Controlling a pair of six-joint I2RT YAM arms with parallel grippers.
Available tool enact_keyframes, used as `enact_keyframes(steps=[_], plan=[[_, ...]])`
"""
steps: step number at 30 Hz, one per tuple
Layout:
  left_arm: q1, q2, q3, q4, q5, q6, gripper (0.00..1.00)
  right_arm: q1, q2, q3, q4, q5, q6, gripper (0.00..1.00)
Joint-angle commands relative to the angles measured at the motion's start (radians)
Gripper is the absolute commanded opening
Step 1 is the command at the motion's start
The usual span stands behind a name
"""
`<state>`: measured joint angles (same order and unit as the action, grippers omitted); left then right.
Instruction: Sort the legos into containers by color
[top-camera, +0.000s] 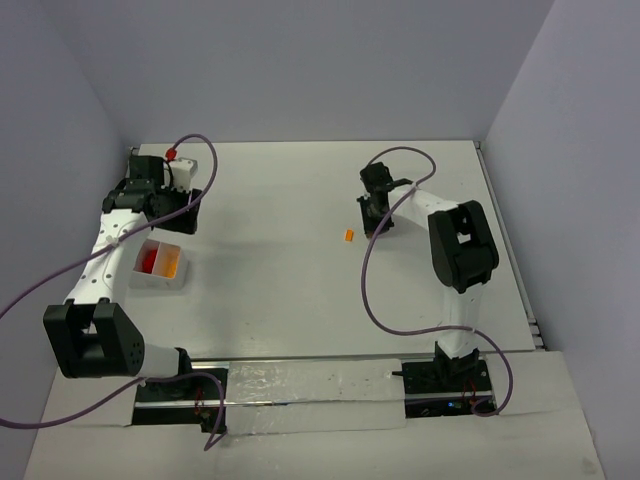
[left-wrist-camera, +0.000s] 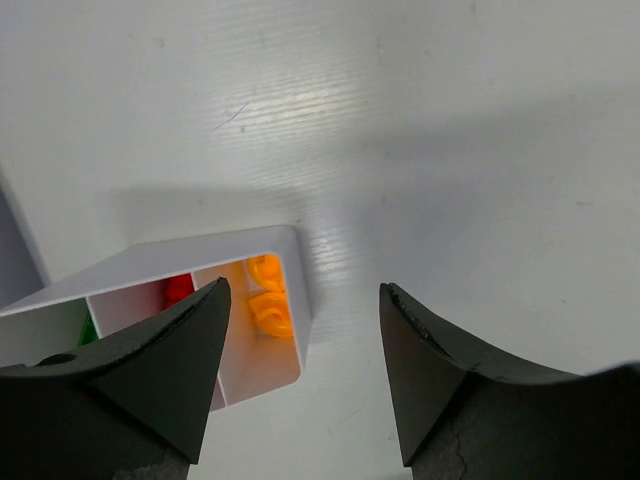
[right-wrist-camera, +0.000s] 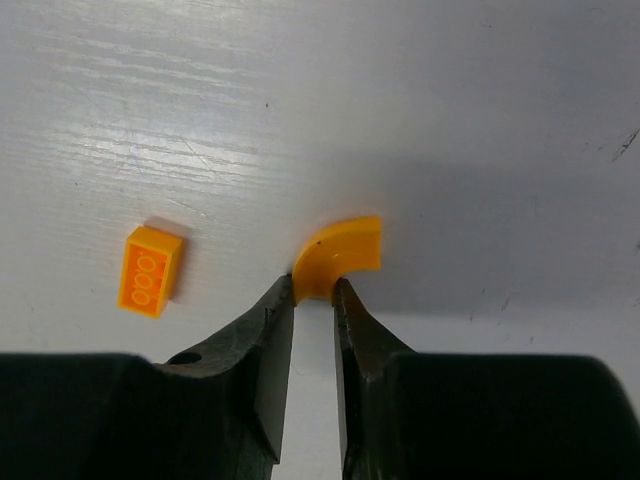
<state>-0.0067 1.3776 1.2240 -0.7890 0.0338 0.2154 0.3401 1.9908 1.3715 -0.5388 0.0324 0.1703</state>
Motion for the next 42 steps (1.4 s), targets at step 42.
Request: enact_keyframes(steps=[42], plan=[[-0.129, 0.083, -0.225, 0.687, 1.031, -0.923, 0.60, 0.432, -0.293, 0.126, 0.174, -0.531, -0.172, 0.00]])
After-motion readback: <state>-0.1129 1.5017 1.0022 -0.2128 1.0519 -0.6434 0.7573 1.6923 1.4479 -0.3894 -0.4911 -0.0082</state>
